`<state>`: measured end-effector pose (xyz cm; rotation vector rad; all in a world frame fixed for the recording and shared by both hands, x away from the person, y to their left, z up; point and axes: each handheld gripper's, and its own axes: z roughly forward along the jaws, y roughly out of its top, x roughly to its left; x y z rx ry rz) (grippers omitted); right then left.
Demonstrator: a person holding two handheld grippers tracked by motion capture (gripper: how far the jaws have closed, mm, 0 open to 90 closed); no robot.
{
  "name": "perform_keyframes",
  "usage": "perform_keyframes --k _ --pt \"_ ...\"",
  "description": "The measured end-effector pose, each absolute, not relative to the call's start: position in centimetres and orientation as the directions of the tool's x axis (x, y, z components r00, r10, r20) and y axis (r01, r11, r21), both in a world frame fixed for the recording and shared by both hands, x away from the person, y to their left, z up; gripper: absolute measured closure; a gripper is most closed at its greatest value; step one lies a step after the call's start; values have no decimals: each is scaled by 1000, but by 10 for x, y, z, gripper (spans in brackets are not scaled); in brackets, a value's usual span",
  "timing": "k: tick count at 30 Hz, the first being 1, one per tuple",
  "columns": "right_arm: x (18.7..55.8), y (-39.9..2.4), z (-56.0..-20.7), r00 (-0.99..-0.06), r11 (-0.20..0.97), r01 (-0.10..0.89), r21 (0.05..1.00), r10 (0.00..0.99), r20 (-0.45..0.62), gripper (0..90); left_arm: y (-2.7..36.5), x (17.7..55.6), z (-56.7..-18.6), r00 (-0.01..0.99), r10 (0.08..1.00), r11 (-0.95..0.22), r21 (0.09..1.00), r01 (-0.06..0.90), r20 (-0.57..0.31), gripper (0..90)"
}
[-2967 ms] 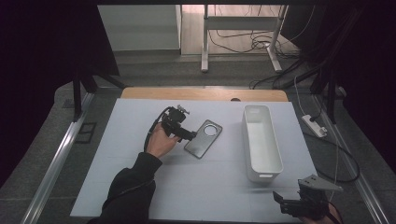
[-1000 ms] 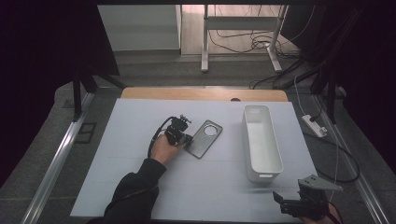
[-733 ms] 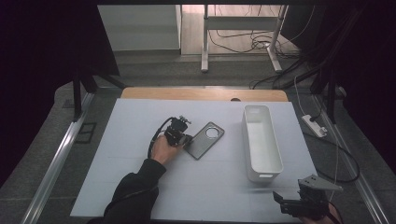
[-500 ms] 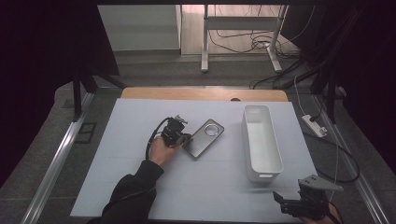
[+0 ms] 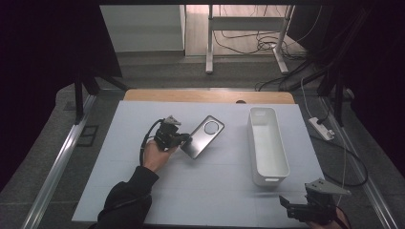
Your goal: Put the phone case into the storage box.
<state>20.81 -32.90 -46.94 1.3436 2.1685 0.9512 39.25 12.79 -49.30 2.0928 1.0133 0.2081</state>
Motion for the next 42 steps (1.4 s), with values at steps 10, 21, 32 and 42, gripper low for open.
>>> perform_keyframes --k 10,21,32,42 --pt "208 -329 -469 -449 299 607 736 893 7 2 144 372 -479 677 718 -341 764 548 -166 892" --pt "207 -329 -469 -453 301 604 738 892 7 0 163 352 -474 663 728 -293 795 531 -175 892" --pt "207 -329 -468 -461 304 599 741 888 8 0 174 324 -471 661 721 -243 819 520 -206 891" --pt "206 -329 -468 -467 302 594 746 884 13 0 180 295 -467 663 724 -233 837 495 -190 891"
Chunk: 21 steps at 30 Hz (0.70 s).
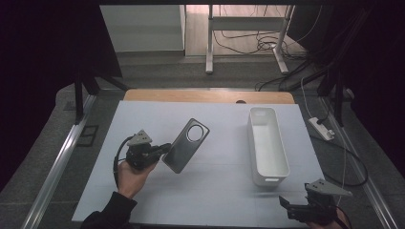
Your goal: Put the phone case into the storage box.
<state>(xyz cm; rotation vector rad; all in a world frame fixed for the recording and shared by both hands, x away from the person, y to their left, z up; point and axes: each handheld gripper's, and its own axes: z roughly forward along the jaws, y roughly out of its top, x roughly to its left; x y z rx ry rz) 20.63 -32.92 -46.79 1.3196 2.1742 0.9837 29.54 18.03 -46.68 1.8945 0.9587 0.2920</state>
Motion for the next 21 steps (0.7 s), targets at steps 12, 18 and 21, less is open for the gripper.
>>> perform_keyframes --k 12,18,21 --pt "206 -329 -468 -473 304 592 747 881 16 0 185 269 -465 656 732 -220 846 485 -185 891" --pt "206 -329 -467 -476 304 589 748 879 17 0 189 254 -465 645 739 -202 848 489 -196 890" --pt "206 -329 -467 -478 308 587 748 878 14 0 190 250 -466 642 740 -199 846 494 -200 891"
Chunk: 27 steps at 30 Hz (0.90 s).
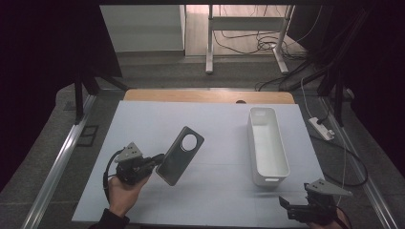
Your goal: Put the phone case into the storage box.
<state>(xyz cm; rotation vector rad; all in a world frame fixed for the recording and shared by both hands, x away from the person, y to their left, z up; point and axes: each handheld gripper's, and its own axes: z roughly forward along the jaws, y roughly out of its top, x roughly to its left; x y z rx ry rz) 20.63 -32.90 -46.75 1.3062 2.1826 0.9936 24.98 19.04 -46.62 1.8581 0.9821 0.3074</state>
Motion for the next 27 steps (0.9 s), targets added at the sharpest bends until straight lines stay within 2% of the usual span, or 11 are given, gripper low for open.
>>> perform_keyframes --k 13,27 --pt "212 -326 -449 -515 258 566 783 853 91 0 191 242 -468 634 743 -186 844 504 -215 890" --pt "251 -302 -432 -604 267 556 787 780 162 0 186 242 -468 645 732 -181 848 497 -221 891"
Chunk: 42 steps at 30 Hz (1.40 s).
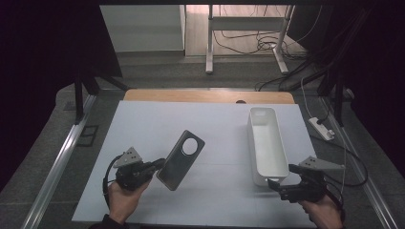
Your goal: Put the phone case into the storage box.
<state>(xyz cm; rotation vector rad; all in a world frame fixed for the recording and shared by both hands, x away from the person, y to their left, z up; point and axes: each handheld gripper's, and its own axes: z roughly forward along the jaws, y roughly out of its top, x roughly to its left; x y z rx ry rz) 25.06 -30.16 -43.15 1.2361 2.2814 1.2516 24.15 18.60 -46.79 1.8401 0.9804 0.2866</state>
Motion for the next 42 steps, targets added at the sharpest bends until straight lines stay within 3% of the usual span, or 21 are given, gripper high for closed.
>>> perform_keyframes --k 13,42 --pt "280 -267 -430 -660 273 571 774 713 235 0 179 244 -468 660 719 -192 849 492 -220 891" --pt "303 -203 -436 -716 306 591 746 624 311 0 159 253 -470 682 702 -221 848 482 -205 891"
